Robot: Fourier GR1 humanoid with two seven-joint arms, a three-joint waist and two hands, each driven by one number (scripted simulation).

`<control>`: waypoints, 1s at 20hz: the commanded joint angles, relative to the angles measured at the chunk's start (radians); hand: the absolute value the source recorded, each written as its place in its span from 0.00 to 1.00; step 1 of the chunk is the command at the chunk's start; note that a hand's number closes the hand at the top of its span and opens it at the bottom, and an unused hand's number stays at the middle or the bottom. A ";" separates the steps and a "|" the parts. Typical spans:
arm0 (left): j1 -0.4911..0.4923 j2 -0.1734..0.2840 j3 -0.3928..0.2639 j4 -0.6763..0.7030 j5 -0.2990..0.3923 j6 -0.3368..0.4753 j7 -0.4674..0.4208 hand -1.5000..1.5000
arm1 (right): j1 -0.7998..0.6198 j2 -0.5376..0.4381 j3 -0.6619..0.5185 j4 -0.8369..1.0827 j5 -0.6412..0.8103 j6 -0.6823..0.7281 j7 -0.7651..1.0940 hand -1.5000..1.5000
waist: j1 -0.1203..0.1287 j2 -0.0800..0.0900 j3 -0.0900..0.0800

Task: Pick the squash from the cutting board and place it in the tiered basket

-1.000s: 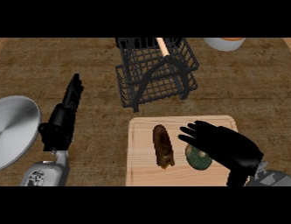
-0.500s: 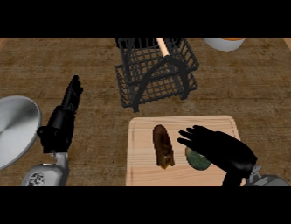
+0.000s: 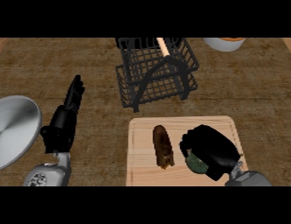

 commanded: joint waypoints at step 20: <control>-0.040 -0.012 -0.011 0.029 -0.014 0.001 0.017 0.50 | -0.391 0.168 0.499 -0.183 -0.157 0.266 1.561 1.00 | 0.028 -0.003 0.001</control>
